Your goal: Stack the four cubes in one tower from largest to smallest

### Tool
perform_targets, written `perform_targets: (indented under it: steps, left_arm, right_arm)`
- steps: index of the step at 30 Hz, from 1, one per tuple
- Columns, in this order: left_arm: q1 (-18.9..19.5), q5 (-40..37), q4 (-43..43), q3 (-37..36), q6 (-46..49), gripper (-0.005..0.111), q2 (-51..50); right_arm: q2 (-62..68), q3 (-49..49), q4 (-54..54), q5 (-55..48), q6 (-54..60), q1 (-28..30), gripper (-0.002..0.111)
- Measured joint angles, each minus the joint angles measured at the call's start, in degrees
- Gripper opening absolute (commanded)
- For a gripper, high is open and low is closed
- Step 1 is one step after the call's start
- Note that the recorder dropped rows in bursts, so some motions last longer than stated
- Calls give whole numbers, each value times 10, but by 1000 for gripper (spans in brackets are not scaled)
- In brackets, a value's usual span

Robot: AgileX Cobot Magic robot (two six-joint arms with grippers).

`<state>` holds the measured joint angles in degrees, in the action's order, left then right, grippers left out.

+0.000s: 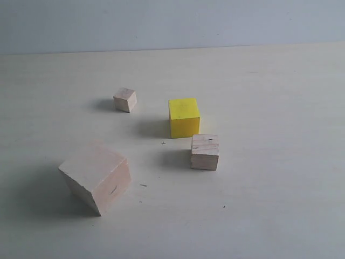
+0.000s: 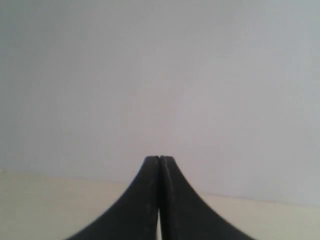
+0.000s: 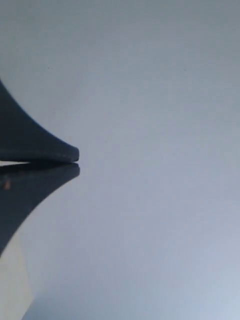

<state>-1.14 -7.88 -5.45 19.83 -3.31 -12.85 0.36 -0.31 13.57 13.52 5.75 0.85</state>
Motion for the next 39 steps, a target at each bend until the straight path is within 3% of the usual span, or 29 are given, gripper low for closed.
perform_targets:
  steps: [5,9,18,22,28,32,35,39]
  left_arm:
    - [-46,-103,-51,20,10,0,-75]
    - [-75,-193,-110,38,59,0,-133]
    - [-83,-304,-269,108,245,0,-262]
    - [-83,-320,-297,129,271,0,-318]
    - [-83,-310,-312,140,281,0,-374]
    - [-83,-300,-316,141,281,0,-379]
    - [-83,-298,-327,141,282,0,-379]
    - [-83,-298,-357,141,282,0,-379]
  right_arm:
    - [0,0,14,34,-5,0,0]
    - [0,0,36,45,-95,0,0]
    - [22,-144,-23,-178,-169,0,0]
    - [93,-230,15,-310,-104,-6,0]
    - [238,-286,263,-514,155,-50,0]
    - [356,-288,337,-674,232,-64,0]
    - [436,-288,342,-734,245,-64,0]
    - [505,-288,356,-734,249,-64,0]
